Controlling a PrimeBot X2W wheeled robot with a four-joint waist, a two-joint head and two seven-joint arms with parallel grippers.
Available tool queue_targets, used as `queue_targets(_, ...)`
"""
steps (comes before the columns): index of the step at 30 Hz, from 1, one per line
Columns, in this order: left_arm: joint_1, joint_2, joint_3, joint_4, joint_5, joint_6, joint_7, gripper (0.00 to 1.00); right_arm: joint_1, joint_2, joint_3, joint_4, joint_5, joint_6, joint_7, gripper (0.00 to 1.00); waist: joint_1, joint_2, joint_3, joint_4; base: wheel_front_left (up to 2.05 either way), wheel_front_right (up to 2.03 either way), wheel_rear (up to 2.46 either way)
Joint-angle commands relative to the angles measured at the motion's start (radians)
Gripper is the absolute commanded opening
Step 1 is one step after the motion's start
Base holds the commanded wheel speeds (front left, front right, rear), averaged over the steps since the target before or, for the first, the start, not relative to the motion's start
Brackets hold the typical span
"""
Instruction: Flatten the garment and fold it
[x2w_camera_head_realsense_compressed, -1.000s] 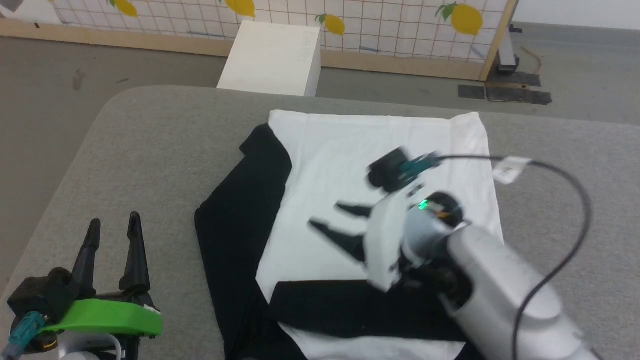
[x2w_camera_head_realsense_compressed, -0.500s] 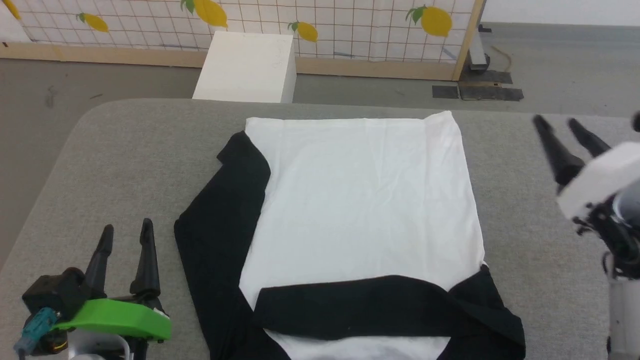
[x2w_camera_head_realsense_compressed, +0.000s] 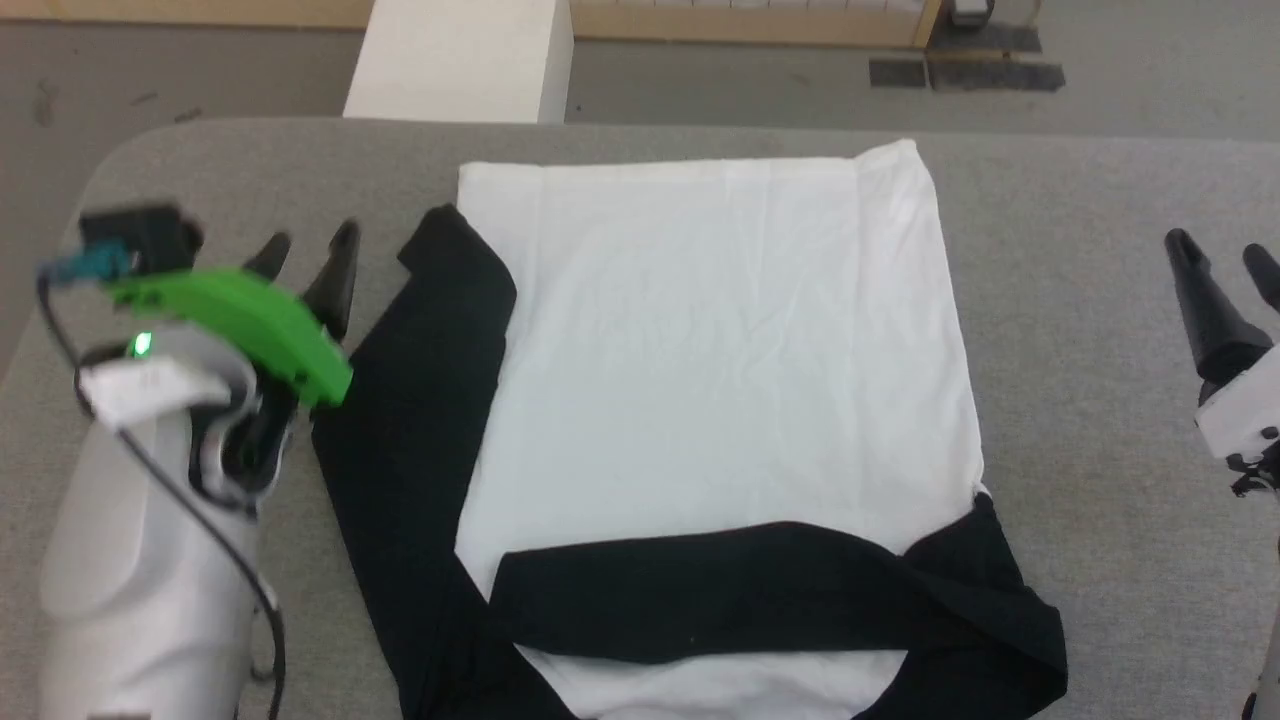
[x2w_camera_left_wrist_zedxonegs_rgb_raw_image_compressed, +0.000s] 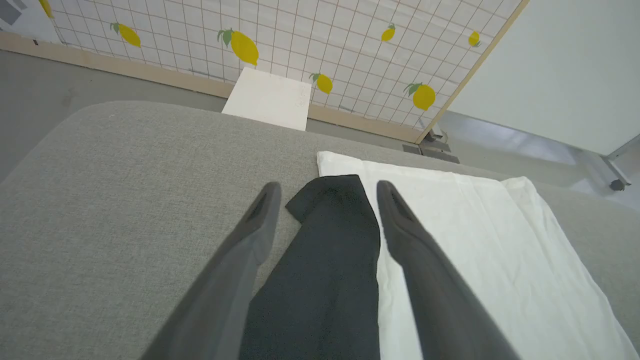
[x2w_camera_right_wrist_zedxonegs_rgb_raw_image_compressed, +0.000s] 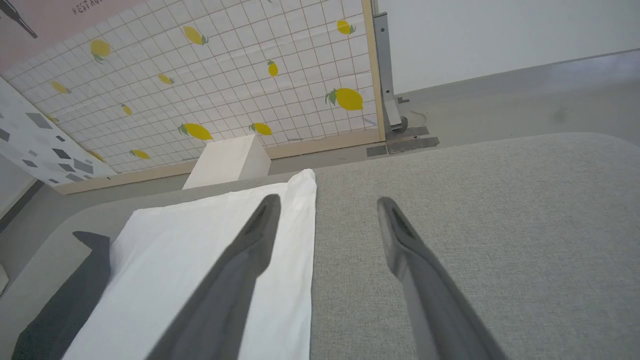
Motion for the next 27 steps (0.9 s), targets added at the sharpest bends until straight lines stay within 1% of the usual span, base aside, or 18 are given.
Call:
queue_targets(1,-0.070,-0.003,-0.014,0.031,-0.010,-0.005,0.042,1.00,-0.007,0.005,-0.007,-0.015,-0.011,-0.001,0.009,1.00,0.0000,0.0000,0.069,-0.008,0.00,0.00,0.00)
queue_targets(4,-0.212,-0.017,-0.049,0.129,-0.024,0.015,0.178,1.00,-0.012,0.008,-0.010,-0.043,-0.023,-0.001,0.029,1.00,0.0000,0.0000,0.106,-0.015,0.00,0.00,0.00)
queue_targets(8,-0.337,-0.019,-0.096,0.240,-0.008,0.052,0.330,1.00,-0.025,0.011,-0.001,-0.066,-0.026,-0.001,0.041,1.00,0.0000,0.0000,0.142,-0.038,0.00,0.00,0.00)
queue_targets(10,-0.372,-0.014,-0.119,0.284,0.007,0.073,0.395,1.00,-0.028,0.011,0.001,-0.073,-0.022,-0.001,0.044,1.00,0.0000,0.0000,0.156,-0.050,0.00,0.00,0.00)
queue_targets(13,-0.408,-0.010,-0.133,0.321,0.015,0.091,0.446,1.00,-0.030,0.012,-0.002,-0.078,-0.012,-0.001,0.043,1.00,0.0000,0.0000,0.174,-0.064,0.00,0.00,0.00)
queue_targets(21,-0.449,-0.008,-0.140,0.368,0.021,0.091,0.425,1.00,-0.029,0.012,-0.012,-0.087,-0.002,-0.001,0.038,1.00,0.0000,0.0000,0.211,-0.077,0.00,0.00,0.00)
queue_targets(27,-0.455,-0.003,-0.138,0.406,0.040,0.104,0.344,1.00,-0.027,0.012,-0.006,-0.084,0.010,-0.001,0.039,1.00,0.0000,0.0000,0.223,-0.074,0.00,0.00,0.00)
